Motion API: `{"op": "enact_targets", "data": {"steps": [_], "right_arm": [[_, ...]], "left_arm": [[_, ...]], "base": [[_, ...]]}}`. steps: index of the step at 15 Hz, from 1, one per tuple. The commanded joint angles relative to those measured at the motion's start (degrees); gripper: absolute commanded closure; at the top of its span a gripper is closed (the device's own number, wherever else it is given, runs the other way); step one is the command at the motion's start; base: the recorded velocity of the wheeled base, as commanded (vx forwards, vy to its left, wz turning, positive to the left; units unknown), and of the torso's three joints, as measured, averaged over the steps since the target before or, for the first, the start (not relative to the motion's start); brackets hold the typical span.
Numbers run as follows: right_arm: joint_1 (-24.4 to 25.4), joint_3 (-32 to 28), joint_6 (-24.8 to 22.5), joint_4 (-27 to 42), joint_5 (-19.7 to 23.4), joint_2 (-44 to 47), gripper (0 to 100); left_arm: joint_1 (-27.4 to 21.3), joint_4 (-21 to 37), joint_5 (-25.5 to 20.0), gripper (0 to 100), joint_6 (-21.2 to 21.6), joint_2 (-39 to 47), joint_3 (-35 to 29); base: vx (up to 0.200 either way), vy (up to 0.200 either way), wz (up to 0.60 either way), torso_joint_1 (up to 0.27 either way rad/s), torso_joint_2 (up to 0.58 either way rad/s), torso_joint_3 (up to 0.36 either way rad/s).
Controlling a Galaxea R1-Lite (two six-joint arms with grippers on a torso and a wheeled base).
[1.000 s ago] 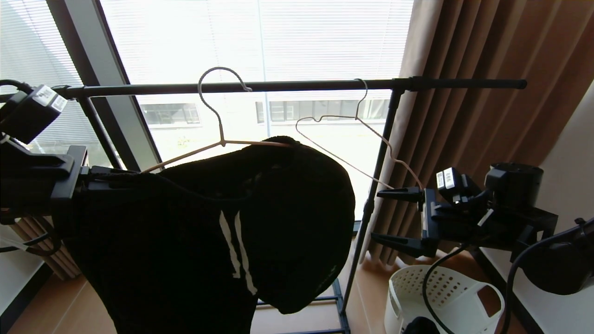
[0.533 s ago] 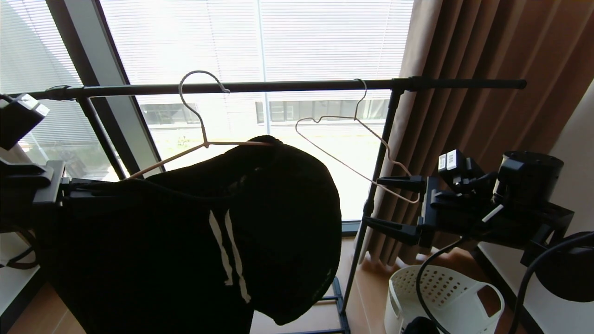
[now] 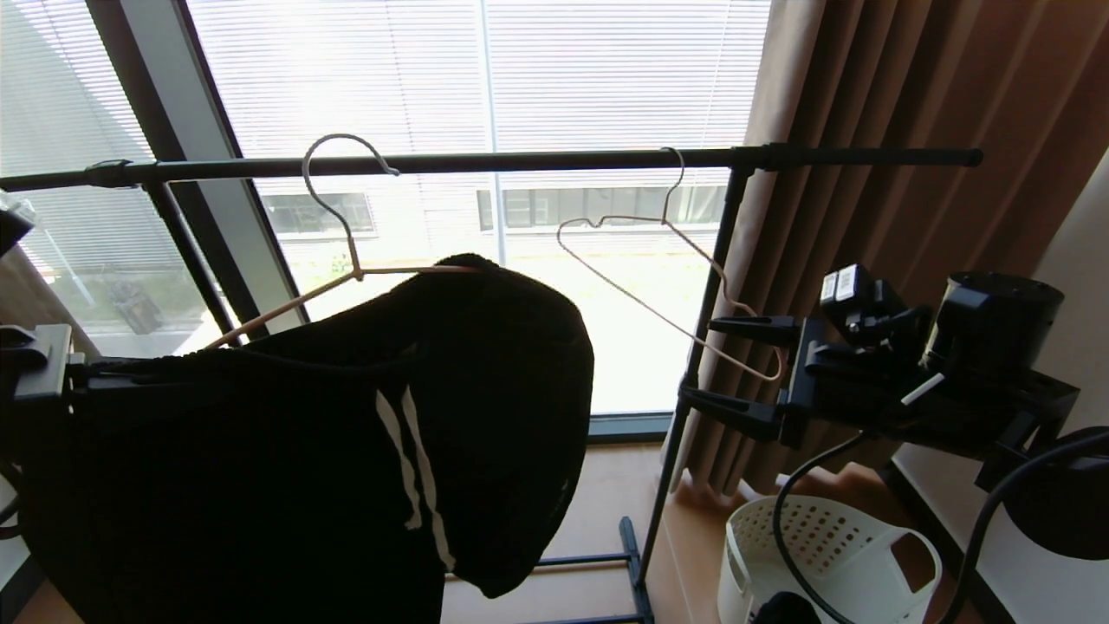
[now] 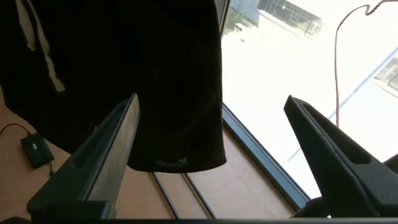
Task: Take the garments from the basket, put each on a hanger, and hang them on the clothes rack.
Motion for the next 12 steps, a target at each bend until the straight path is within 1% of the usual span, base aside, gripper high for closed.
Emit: {"op": "enact_targets", "data": {"steps": [1,3,4,5,6,9,12], "right_arm": [[0.04,-0.31,-0.01,-0.02,-0.15,0.29,0],[-0.05,-0.31,-0.01,-0.02,-0.15,0.29,0],[-0.05,-0.31,-0.01,-0.02,-0.15,0.29,0],[-0.05,-0.31,-0.01,-0.02,-0.15,0.20,0],[-0.05,-0.31,-0.01,-0.02,-0.24,0.20,0],[-0.05,-0.31,-0.01,-0.02,-0.41,0.29,0],[-0.05,-0.31,-0.01,-0.02,-2.17,0.37,0]], "left_arm": [[0.10,-0.30,0.68,100,-3.02,-0.68,0.22],[0.01,-3.46,2.44,100,-5.83,-0.16,0.57],[-0.51,-6.80,4.72,100,-7.50,0.99,1.36],[-1.66,-9.62,5.95,100,-8.55,2.13,2.59],[-2.01,-10.93,6.74,100,-8.64,2.74,3.29],[-2.01,-11.73,8.15,100,-8.73,4.15,3.47],[-2.18,-11.81,8.24,100,-8.91,4.06,3.65]], "base": [[0.000,0.000,0.00,0.000,0.00,0.000],[0.000,0.000,0.00,0.000,0.00,0.000],[0.000,0.000,0.00,0.000,0.00,0.000],[0.000,0.000,0.00,0.000,0.00,0.000],[0.000,0.000,0.00,0.000,0.00,0.000],[0.000,0.000,0.00,0.000,0.00,0.000],[0.000,0.000,0.00,0.000,0.00,0.000]]}}
